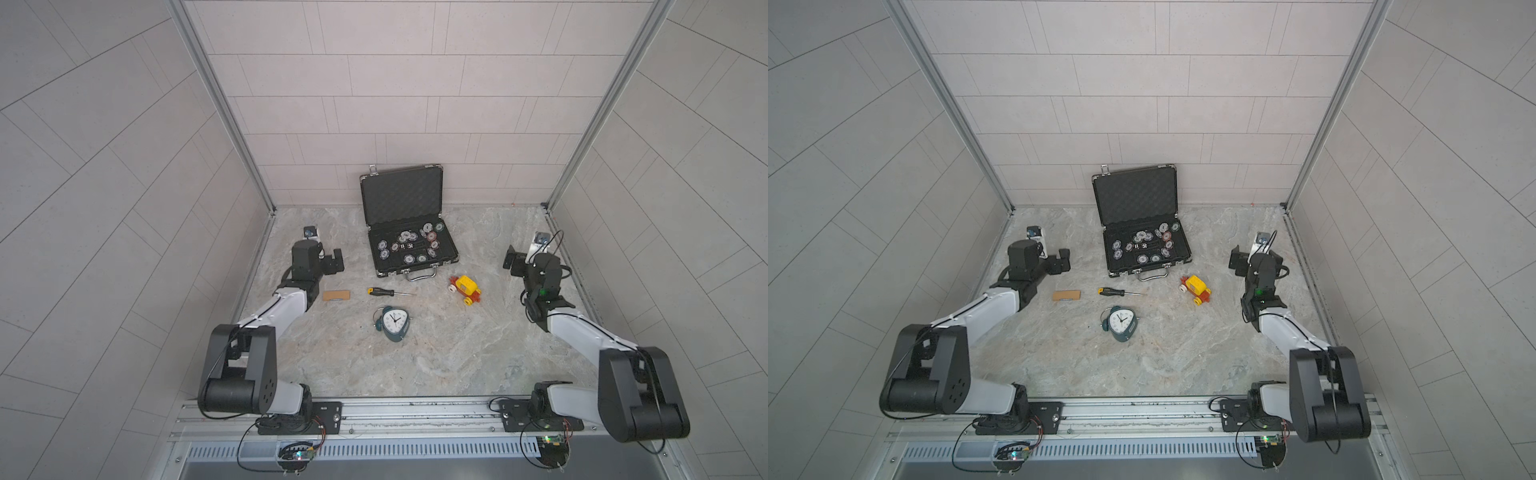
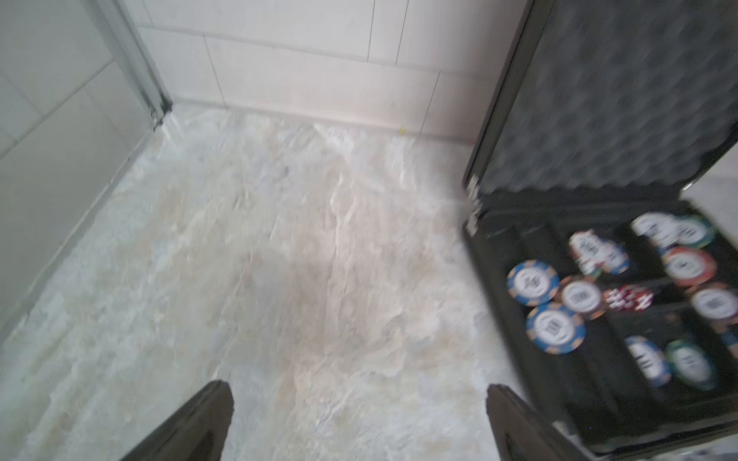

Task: Remove the battery from the alarm
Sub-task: Pick up the alarm from the center of the board.

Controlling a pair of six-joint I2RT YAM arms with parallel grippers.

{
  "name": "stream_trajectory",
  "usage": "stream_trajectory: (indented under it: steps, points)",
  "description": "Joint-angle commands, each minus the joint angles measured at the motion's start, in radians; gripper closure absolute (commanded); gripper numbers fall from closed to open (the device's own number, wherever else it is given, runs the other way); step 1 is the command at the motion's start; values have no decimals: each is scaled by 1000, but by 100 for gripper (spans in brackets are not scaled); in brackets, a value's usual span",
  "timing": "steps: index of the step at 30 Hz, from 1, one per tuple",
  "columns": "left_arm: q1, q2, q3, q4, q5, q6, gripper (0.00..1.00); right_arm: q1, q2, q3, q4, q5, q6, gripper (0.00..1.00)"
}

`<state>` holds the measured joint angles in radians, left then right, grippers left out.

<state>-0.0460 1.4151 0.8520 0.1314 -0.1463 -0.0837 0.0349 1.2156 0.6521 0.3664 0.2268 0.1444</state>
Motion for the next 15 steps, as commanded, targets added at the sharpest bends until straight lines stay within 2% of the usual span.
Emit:
stream_trajectory:
  steps: [1,2,6,8,10,15]
  points:
    - [1,-32,117,-362,151,-117,0,0,-46,127,-347,-95,169,0]
    - [-1,-36,133,-391,211,-162,0,-2,-49,140,-381,-131,226,0]
    - [-6,-49,133,-455,467,-375,0,5,-46,121,-362,-614,306,1]
    - [-27,-63,110,-501,538,-440,0,58,-50,101,-352,-729,333,4]
    - [-59,-97,86,-570,567,-454,0,160,-63,106,-428,-752,281,4]
    - [-162,-257,-11,-669,521,-497,0,452,-68,118,-605,-684,201,4]
